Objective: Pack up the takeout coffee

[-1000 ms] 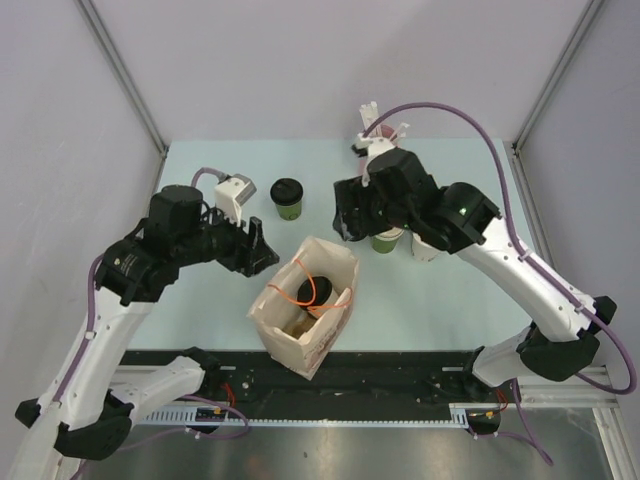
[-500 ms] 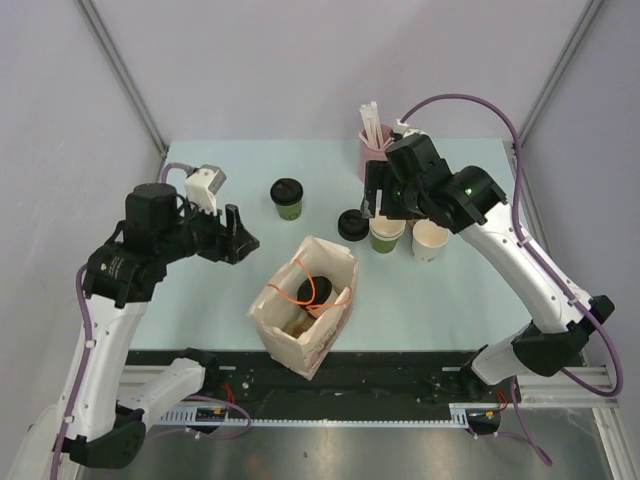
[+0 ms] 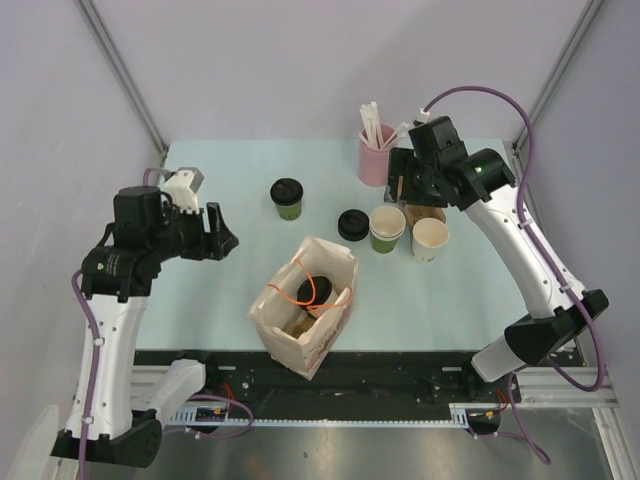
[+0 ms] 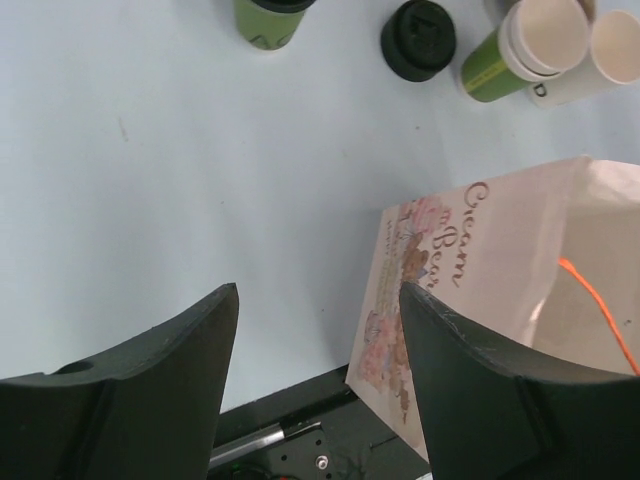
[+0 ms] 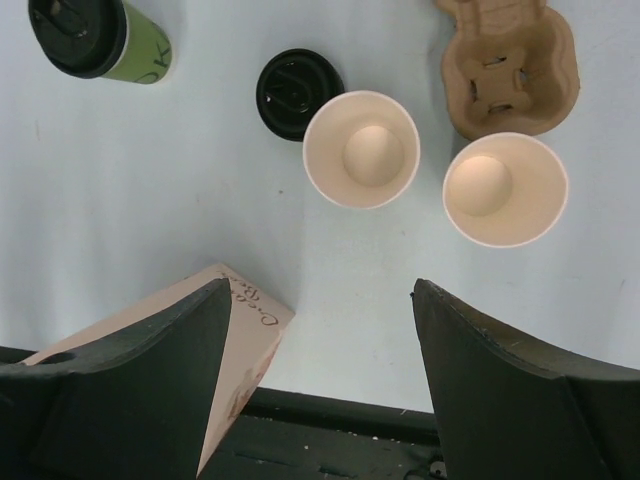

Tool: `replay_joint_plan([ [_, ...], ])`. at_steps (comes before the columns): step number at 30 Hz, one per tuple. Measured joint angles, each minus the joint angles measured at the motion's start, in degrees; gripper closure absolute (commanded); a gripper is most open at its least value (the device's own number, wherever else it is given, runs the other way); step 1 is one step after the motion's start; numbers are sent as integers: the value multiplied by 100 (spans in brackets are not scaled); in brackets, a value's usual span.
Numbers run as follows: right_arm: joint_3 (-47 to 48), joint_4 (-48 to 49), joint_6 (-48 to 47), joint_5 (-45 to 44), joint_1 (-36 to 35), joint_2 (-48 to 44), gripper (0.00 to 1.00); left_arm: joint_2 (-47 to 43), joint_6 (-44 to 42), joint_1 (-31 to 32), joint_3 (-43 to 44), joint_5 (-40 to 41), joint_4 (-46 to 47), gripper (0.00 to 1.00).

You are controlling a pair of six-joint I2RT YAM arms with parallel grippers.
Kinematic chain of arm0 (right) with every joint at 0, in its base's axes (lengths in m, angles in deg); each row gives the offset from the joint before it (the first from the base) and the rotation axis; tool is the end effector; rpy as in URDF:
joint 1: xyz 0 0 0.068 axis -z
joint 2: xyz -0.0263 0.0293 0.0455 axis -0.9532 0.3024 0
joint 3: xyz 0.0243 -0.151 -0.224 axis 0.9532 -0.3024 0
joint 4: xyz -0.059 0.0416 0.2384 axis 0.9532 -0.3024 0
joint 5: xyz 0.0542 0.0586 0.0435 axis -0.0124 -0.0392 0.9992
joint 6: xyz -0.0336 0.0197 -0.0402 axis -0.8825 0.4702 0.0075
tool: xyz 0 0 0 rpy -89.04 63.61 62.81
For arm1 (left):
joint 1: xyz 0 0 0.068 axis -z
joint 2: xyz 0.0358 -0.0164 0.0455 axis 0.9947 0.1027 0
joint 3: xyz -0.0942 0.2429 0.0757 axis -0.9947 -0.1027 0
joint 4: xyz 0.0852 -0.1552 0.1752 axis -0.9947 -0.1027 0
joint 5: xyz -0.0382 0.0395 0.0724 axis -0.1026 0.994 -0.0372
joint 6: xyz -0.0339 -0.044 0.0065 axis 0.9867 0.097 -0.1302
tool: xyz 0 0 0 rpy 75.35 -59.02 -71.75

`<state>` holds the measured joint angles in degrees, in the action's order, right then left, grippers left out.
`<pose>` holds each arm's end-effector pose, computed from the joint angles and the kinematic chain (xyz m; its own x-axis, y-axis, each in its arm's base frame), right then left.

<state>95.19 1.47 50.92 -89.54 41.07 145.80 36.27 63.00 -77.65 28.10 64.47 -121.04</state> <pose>0.2442 0.1408 0.4283 -0.7409 0.0698 -0.6680 -0.0851 0.9768 0.1964 0.1346 -0.0272 0.4067 -0.6291 -0.0172 -0.7771 0.2956 0.9193 -0.2597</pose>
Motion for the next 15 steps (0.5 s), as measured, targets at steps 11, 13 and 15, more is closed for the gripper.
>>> replay_joint_plan([
  [11,466,81,-940,815,188,629,25,452,-590,-501,203,-61,-334,29],
  [13,680,153,-1102,1038,188,892,25,693,-743,-498,372,-142,-413,29],
  [15,866,216,-1222,1239,186,1123,25,964,-879,-455,643,-221,-542,30],
])
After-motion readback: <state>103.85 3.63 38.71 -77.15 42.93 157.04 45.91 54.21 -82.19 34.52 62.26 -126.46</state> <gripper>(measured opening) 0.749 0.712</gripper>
